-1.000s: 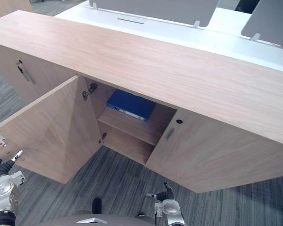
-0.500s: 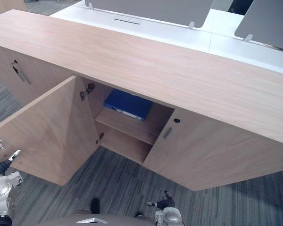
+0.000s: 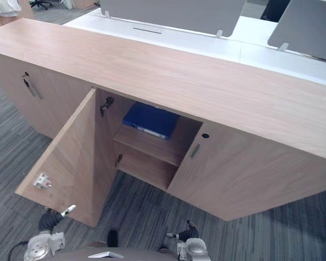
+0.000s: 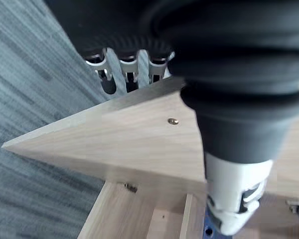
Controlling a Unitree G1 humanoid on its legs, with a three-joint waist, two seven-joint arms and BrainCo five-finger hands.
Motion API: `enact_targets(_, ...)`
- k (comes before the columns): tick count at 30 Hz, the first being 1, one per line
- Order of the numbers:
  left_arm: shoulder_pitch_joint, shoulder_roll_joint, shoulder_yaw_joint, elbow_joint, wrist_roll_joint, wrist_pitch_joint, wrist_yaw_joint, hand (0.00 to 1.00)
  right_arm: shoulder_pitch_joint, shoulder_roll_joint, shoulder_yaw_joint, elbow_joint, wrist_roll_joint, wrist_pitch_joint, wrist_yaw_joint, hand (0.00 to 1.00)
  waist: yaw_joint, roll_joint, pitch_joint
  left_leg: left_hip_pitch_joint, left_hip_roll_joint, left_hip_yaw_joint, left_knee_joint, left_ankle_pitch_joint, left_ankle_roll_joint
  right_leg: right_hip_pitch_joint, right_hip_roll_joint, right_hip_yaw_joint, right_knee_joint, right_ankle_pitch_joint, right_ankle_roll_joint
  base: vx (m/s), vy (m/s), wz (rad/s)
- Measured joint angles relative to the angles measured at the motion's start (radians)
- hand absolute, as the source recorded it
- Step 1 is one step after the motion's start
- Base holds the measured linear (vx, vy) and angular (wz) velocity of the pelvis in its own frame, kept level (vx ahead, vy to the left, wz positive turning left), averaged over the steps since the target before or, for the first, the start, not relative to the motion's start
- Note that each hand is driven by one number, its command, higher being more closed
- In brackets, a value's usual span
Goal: Walk over to the cabinet, pick up the folder, carry it to the office cabinet, place the folder inside the office cabinet, then close the office cabinet door
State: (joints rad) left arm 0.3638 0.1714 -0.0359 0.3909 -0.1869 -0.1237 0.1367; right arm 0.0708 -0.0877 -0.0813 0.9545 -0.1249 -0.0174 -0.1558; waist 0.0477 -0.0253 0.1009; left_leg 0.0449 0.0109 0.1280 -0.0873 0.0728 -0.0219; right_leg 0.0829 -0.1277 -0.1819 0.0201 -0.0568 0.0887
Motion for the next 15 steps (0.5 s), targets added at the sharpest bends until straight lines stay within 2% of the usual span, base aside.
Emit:
enact_targets(5, -0.009, -0.038, -0.122, 0.0, 0.059, 0.008, -0.082, 0.0, 0.006, 0.001, 0.003, -0.036, -0.001, 0.0, 0.0, 0.0, -0.038, 0.023, -0.013, 0.011, 0.001, 0.054, 0.0, -0.007, 0.008, -0.017, 0.005, 0.072, -0.004, 0.001, 0.0, -0.04, 0.043, -0.33)
enact_targets(8, -0.023, -0.067, -0.165, 0.001, 0.084, 0.015, -0.101, 0.0, 0.005, 0.001, 0.03, -0.036, -0.001, 0.001, 0.0, 0.0, -0.055, 0.027, -0.019, 0.013, 0.007, 0.098, 0.0, -0.013, 0.007, -0.042, 0.014, 0.128, -0.004, 0.013, 0.0, -0.01, 0.031, -0.43)
enact_targets(15, -0.133, -0.077, -0.208, 0.019, 0.094, 0.019, -0.118, 0.0, 0.0, 0.001, 0.047, -0.04, -0.001, -0.001, -0.001, 0.0, -0.094, 0.046, -0.041, 0.047, 0.024, 0.199, 0.001, -0.041, -0.011, -0.056, 0.035, 0.227, -0.033, 0.059, -0.006, 0.03, 0.0, -0.51)
